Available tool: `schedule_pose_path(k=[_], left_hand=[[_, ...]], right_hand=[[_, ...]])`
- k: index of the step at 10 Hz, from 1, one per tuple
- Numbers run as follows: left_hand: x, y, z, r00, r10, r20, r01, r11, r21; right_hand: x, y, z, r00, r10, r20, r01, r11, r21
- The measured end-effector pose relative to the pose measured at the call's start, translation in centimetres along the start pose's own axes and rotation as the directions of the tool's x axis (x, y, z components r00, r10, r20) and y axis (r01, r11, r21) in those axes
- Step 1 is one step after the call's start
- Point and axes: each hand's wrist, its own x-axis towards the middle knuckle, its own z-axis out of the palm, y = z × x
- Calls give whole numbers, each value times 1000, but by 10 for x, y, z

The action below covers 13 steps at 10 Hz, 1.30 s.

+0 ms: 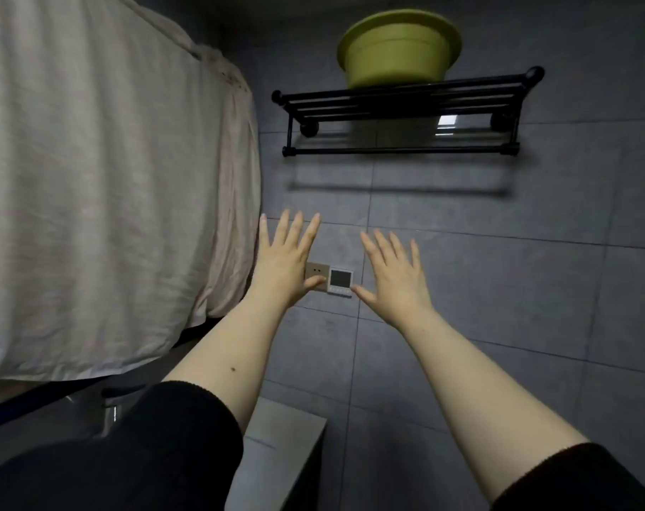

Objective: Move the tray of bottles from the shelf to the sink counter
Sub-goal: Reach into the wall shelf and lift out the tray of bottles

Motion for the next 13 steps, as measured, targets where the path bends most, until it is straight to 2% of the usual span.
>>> schedule_pose_path(k=[1, 4, 8, 13], left_hand=[[2, 15, 1, 1000, 18, -8, -18, 1000, 12], [11, 90, 2, 996, 89, -8, -89, 988, -128], [5, 211, -11, 967, 251, -37, -251, 926, -282], [-4, 303, -29, 866, 469, -174, -495, 750, -439]], right_hand=[[-9, 15, -5, 1000, 29, -4, -29, 999, -40], [-43, 74, -17, 997, 79, 4, -78, 993, -83], [-124, 162, -44, 976, 211, 52, -193, 952, -239], [-203, 199, -97, 870, 489, 57, -402, 772, -492]])
